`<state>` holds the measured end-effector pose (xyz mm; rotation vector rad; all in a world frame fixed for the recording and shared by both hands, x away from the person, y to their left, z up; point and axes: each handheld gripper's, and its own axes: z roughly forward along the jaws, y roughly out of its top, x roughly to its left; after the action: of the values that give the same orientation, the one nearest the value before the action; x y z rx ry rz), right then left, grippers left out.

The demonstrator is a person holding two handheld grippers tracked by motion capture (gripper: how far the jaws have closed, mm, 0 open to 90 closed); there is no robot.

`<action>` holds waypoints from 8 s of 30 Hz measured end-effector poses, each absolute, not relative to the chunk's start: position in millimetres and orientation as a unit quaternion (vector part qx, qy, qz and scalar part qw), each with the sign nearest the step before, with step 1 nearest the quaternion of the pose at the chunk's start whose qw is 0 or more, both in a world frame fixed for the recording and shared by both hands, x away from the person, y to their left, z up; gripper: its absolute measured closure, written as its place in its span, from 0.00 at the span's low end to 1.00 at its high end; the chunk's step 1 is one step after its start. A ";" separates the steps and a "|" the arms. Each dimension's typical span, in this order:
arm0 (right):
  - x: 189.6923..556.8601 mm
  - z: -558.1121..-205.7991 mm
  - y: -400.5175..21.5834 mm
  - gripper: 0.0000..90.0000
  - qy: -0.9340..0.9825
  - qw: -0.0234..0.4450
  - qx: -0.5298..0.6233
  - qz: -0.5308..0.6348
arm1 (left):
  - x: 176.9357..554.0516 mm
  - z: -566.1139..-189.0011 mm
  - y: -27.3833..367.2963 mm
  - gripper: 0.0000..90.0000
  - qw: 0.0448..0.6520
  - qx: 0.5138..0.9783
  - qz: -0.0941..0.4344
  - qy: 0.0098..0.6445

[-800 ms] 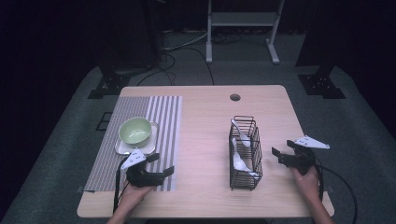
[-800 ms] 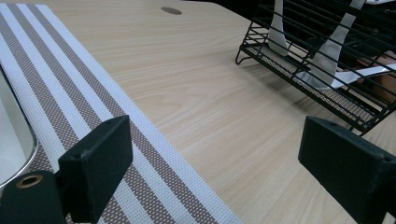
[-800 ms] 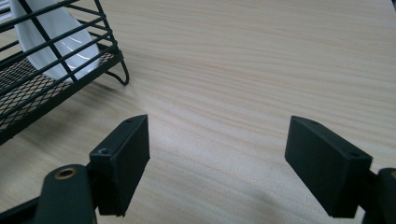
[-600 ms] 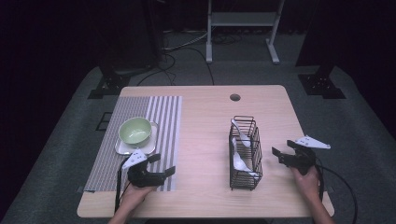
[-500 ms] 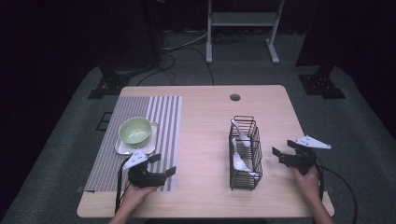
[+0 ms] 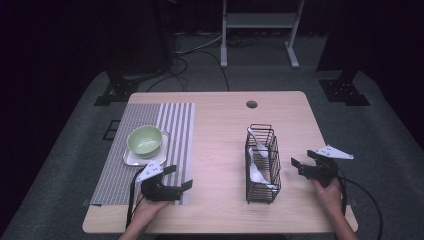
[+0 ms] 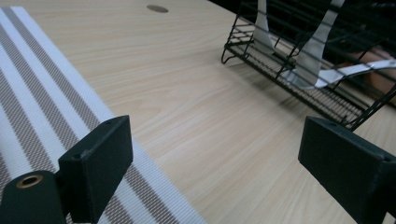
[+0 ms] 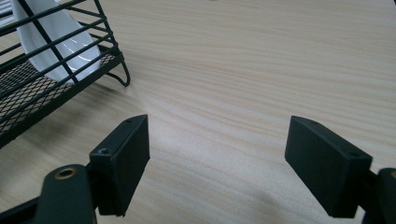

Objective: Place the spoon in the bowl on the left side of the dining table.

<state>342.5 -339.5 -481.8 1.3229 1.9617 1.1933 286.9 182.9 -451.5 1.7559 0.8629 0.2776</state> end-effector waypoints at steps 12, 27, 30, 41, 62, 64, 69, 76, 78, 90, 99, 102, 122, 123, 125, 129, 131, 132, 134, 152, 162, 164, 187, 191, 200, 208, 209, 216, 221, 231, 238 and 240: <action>342.2 -481.8 -340.2 0.23 0.718 0.242 0.482 0.440 | 287.2 -434.2 160.2 0.10 0.564 0.739 0.101 0.354; 342.1 -481.8 -340.3 0.23 0.718 0.242 0.481 0.441 | 286.3 -426.6 143.2 0.10 0.576 0.740 0.078 0.339; 342.0 -481.8 -340.4 0.23 0.717 0.241 0.482 0.442 | 286.4 -426.0 140.4 0.10 0.576 0.740 0.077 0.338; 341.7 -481.7 -340.9 0.23 0.716 0.241 0.481 0.444 | 288.2 -422.2 124.6 0.10 0.579 0.743 0.064 0.330; 341.6 -481.7 -340.8 0.23 0.717 0.241 0.480 0.444 | 290.9 -411.1 96.2 0.10 0.588 0.743 0.059 0.315; 341.6 -481.7 -341.0 0.23 0.717 0.240 0.480 0.445 | 291.4 -410.9 94.8 0.10 0.589 0.741 0.056 0.316; 341.6 -481.6 -340.9 0.23 0.717 0.240 0.481 0.445 | 292.8 -409.9 88.7 0.10 0.584 0.747 0.052 0.312; 341.7 -481.7 -341.2 0.23 0.716 0.239 0.480 0.446 | 293.3 -407.4 83.6 0.10 0.587 0.745 0.049 0.312; 341.7 -481.7 -341.2 0.23 0.716 0.239 0.480 0.446 | 293.9 -406.5 81.8 0.10 0.588 0.744 0.048 0.313; 341.8 -481.7 -341.2 0.23 0.717 0.238 0.480 0.446 | 299.2 -400.0 68.1 0.10 0.593 0.742 0.042 0.309; 341.8 -481.8 -341.5 0.23 0.716 0.237 0.480 0.448 | 301.4 -397.1 57.5 0.10 0.595 0.743 0.042 0.305; 341.7 -481.8 -341.7 0.23 0.715 0.238 0.480 0.449 | 303.1 -396.8 54.3 0.10 0.595 0.743 0.037 0.303; 341.6 -481.7 -341.4 0.23 0.716 0.238 0.480 0.448 | 312.4 -392.2 39.1 0.10 0.594 0.743 0.036 0.307; 341.6 -481.7 -341.4 0.23 0.716 0.238 0.480 0.448 | 312.4 -392.2 39.1 0.10 0.594 0.743 0.036 0.307; 341.6 -481.7 -341.4 0.23 0.716 0.238 0.480 0.448 | 313.4 -391.6 37.5 0.10 0.592 0.744 0.037 0.307; 341.7 -481.8 -341.5 0.23 0.716 0.238 0.480 0.448 | 315.1 -390.4 33.8 0.10 0.590 0.746 0.039 0.307; 341.7 -481.8 -341.5 0.23 0.716 0.238 0.480 0.448 | 315.7 -389.9 32.2 0.10 0.588 0.748 0.040 0.306; 341.7 -481.8 -341.5 0.23 0.716 0.238 0.480 0.448 | 315.7 -389.9 32.2 0.10 0.588 0.748 0.040 0.306; 341.7 -481.8 -341.5 0.23 0.716 0.238 0.480 0.448 | 316.9 -389.3 28.7 0.10 0.583 0.751 0.044 0.306; 341.6 -481.7 -342.0 0.24 0.715 0.236 0.480 0.450 | 322.8 -387.0 10.0 0.20 0.569 0.759 0.056 0.310; 341.6 -481.7 -341.8 0.24 0.716 0.237 0.479 0.450 | 325.2 -385.8 7.4 0.46 0.565 0.763 0.072 0.307; 341.5 -481.7 -341.8 0.24 0.715 0.237 0.479 0.450 | 327.0 -386.7 7.5 0.52 0.561 0.763 0.073 0.313; 341.4 -481.7 -343.1 0.24 0.713 0.235 0.480 0.455 | 319.3 -384.1 4.9 0.95 0.586 0.749 0.063 0.302; 341.4 -481.7 -343.3 0.24 0.712 0.235 0.480 0.455 | 319.7 -381.2 6.0 0.95 0.599 0.738 0.050 0.307; 341.7 -481.9 -344.2 0.24 0.709 0.234 0.482 0.458 | 318.9 -366.7 11.7 0.95 0.623 0.717 0.022 0.312; 341.7 -481.9 -344.2 0.24 0.708 0.234 0.485 0.457 | 318.1 -355.0 15.1 0.95 0.635 0.708 0.015 0.310; 341.7 -481.9 -344.2 0.24 0.708 0.233 0.486 0.457 | 318.1 -355.0 15.1 0.95 0.635 0.708 0.015 0.310; 341.9 -481.9 -344.0 0.24 0.709 0.234 0.485 0.455 | 319.0 -344.5 18.1 0.95 0.644 0.698 0.004 0.313; 341.9 -481.9 -343.9 0.24 0.709 0.235 0.486 0.454 | 319.2 -338.0 18.3 0.95 0.649 0.694 -0.003 0.312; 342.1 -481.8 -343.7 0.24 0.708 0.235 0.488 0.453 | 325.9 -329.7 24.6 0.95 0.662 0.673 -0.023 0.329; 342.2 -481.8 -343.0 0.24 0.709 0.236 0.489 0.450 | 326.1 -322.1 30.1 0.95 0.670 0.665 -0.025 0.329; 342.3 -481.8 -342.6 0.24 0.709 0.237 0.490 0.449 | 326.0 -319.9 32.2 0.95 0.673 0.662 -0.025 0.329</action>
<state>342.3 -342.6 -481.8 1.3419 1.9444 1.2296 326.0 32.2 -319.9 1.4891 0.7415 -0.0561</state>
